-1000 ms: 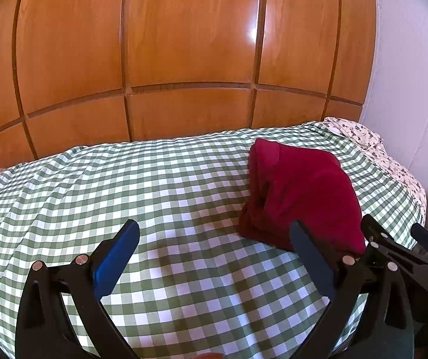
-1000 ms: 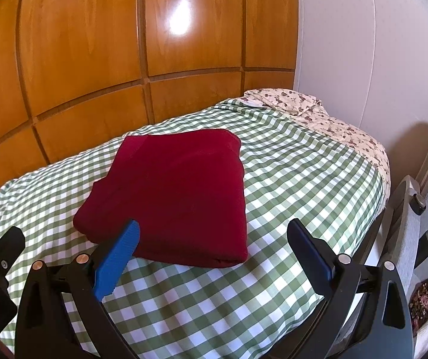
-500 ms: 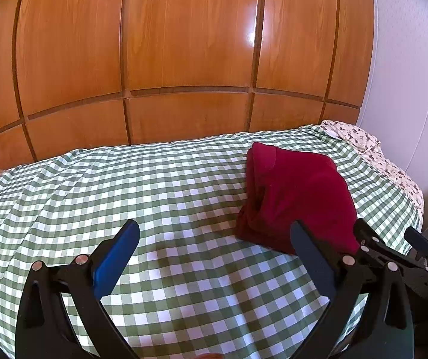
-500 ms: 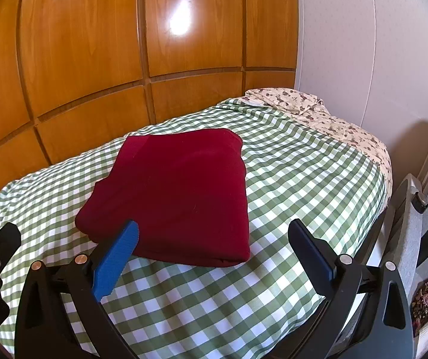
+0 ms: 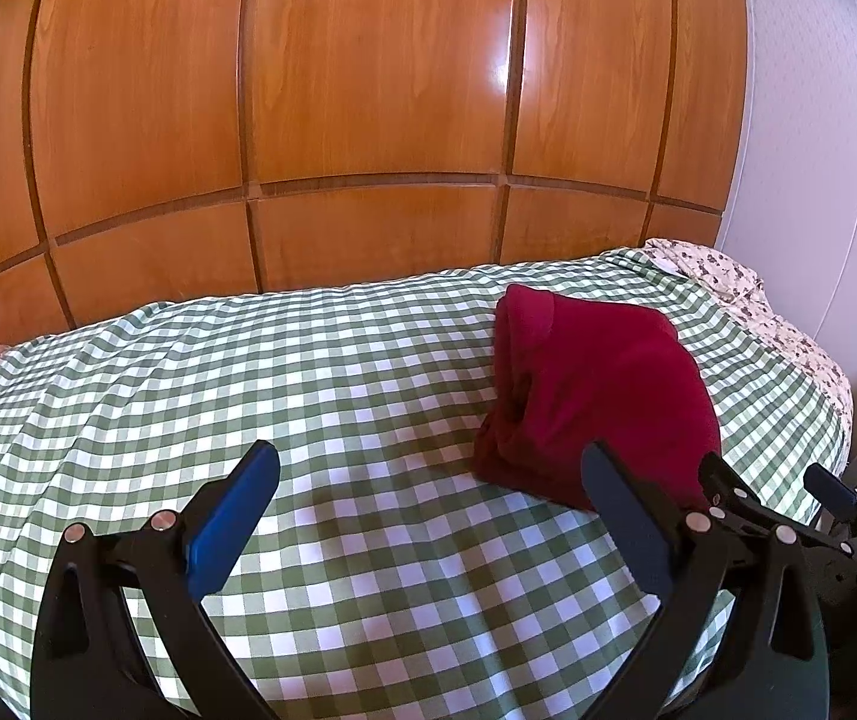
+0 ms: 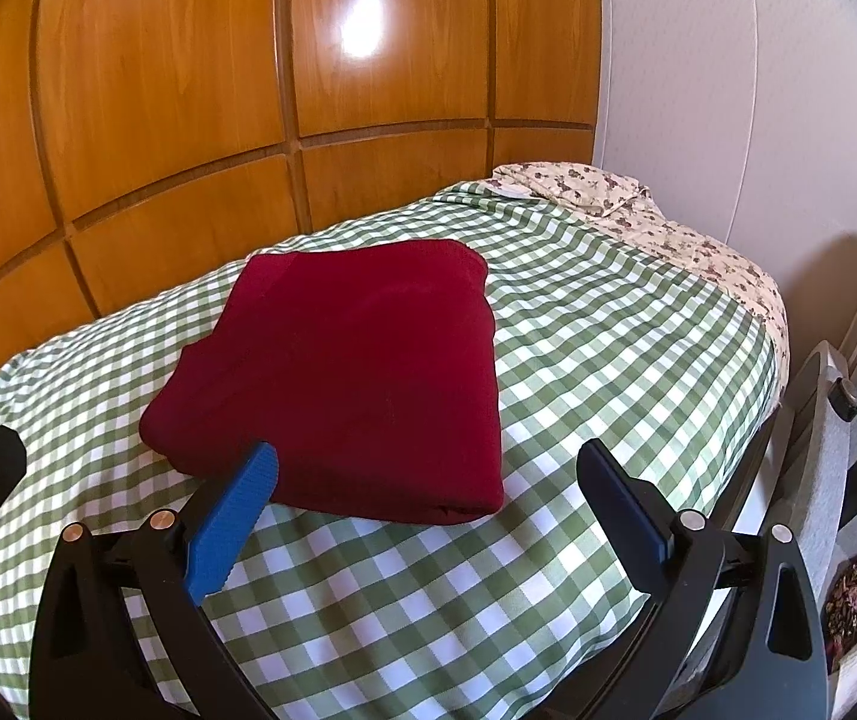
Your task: Fold small clothes
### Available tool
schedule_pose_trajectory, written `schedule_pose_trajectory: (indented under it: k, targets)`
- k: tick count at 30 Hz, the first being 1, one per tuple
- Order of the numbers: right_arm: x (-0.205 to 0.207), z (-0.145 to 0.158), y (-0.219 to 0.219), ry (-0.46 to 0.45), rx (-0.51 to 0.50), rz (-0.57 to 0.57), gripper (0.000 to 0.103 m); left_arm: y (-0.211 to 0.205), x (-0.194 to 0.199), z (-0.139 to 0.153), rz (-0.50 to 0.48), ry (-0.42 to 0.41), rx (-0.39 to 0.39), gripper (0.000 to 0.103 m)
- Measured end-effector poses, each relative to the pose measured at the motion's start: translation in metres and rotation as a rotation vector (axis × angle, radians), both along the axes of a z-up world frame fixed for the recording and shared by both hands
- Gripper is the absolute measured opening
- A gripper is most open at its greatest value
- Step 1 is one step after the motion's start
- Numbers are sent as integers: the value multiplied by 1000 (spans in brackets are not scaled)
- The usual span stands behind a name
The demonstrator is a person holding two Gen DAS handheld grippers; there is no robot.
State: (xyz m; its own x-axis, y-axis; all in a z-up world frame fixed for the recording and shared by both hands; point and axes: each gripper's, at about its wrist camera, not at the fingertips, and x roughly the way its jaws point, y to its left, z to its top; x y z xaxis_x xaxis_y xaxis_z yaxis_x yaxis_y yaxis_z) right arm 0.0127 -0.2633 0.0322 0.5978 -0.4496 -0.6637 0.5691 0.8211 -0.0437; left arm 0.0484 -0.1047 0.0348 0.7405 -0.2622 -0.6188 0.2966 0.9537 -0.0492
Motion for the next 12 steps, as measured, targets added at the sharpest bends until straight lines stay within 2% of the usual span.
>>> schedule_pose_trajectory:
  k: [7, 12]
  targets:
    - [3, -4, -6, 8, 9, 5, 99, -1, 9, -13, 18, 51, 10, 100]
    - [4, -4, -37, -3, 38, -58, 99, 4, 18, -26, 50, 101, 2, 100]
